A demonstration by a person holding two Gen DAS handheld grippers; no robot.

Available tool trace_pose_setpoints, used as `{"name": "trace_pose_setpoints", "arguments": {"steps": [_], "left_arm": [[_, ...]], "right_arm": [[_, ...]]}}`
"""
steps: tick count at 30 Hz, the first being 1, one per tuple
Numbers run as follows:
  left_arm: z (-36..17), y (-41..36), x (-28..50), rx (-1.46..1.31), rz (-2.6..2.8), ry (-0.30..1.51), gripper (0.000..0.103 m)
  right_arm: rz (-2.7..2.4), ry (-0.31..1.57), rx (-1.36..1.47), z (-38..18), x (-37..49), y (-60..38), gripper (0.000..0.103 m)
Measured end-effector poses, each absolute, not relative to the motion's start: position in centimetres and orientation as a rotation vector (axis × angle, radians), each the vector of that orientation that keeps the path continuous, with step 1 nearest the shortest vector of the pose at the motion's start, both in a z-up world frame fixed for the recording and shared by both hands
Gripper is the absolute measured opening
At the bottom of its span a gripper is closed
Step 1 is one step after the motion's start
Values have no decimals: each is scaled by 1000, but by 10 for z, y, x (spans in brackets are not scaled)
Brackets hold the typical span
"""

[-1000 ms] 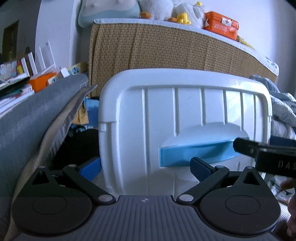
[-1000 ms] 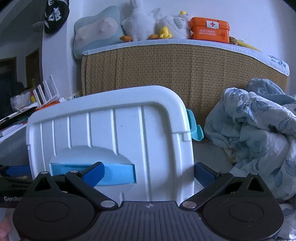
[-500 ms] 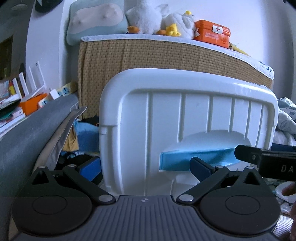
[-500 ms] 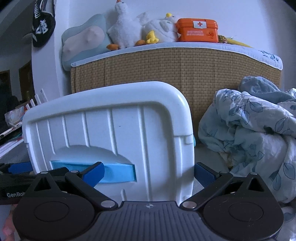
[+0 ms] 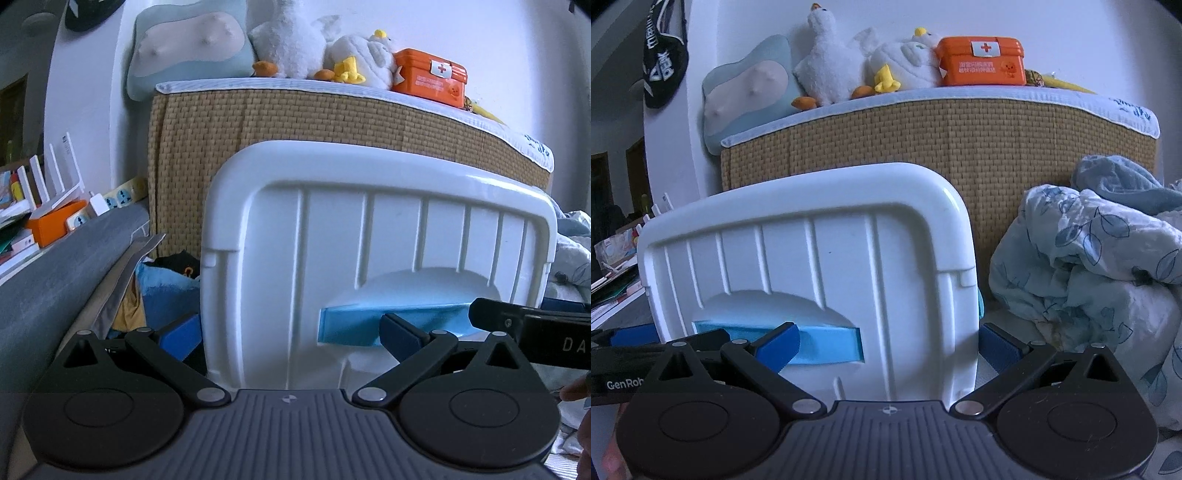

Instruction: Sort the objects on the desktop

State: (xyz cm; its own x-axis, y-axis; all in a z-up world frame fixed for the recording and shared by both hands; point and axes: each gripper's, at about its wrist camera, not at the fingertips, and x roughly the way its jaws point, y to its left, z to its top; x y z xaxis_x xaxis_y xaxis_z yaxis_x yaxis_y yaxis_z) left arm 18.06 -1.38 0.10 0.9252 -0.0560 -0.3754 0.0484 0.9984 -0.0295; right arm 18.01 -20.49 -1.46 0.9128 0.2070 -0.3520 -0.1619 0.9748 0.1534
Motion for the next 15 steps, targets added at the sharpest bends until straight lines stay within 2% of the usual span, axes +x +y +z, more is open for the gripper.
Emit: {"name": "trace_pose_setpoints", "arguments": {"steps": [15], "left_arm": [[-11,-18,225,-46,-50,419,103]], "right_arm": [[189,443,146,-18,227,-211,103]]}}
